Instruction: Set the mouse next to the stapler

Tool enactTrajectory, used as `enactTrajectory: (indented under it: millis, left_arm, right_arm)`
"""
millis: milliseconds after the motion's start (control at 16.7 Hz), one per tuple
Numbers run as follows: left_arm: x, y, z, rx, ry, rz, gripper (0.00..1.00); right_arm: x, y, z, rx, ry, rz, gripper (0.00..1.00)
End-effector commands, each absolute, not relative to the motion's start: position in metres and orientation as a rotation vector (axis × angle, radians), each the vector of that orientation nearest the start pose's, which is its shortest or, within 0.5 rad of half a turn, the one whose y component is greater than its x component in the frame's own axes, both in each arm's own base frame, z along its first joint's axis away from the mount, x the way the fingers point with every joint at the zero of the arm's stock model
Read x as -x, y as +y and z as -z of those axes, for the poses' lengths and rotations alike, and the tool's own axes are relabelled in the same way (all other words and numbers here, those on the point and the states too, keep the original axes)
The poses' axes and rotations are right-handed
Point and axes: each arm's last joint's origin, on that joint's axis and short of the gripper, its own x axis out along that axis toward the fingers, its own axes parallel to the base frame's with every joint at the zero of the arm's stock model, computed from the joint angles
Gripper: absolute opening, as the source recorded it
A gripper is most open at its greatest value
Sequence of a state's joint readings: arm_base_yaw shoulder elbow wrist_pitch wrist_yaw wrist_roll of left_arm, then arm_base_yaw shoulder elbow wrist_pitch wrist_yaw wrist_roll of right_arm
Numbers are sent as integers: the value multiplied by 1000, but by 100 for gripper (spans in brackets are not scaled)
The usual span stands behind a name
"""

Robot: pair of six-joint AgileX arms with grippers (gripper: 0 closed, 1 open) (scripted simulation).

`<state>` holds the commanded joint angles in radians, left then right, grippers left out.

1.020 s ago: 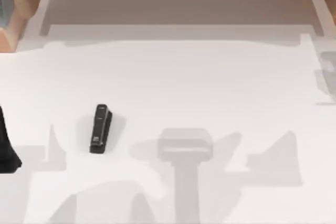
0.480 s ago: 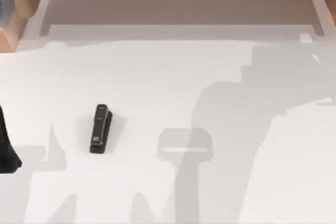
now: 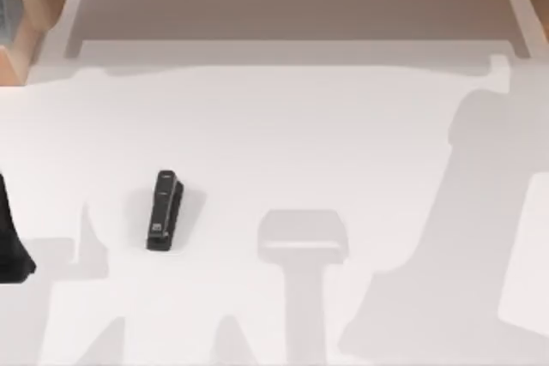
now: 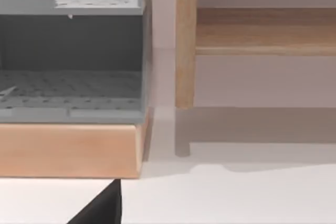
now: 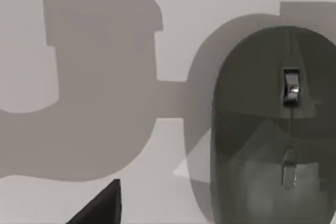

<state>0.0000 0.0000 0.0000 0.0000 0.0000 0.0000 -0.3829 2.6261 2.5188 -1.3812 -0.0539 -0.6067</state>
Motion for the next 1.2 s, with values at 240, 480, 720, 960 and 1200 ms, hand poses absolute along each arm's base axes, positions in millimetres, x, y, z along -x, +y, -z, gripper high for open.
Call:
enactTrajectory:
  millis: [240,480,720,960,1200]
  left_arm:
    - [-106,-1,-160,0,0,0,100]
    - [-106,-1,-160,0,0,0,100]
    - [-106,-1,-160,0,0,0,100]
    - [-106,-1,-160,0,0,0,100]
    - [-106,-1,-160,0,0,0,100]
  right_arm:
    - [-480,-184,-165,174,1461,-199,100]
    - [-477,-181,-176,174,1463,-197,100]
    - [-459,-168,-233,171,1448,-168,100]
    - [-445,-129,-274,171,1452,-182,100]
    - [-438,-100,-292,175,1467,-209,100]
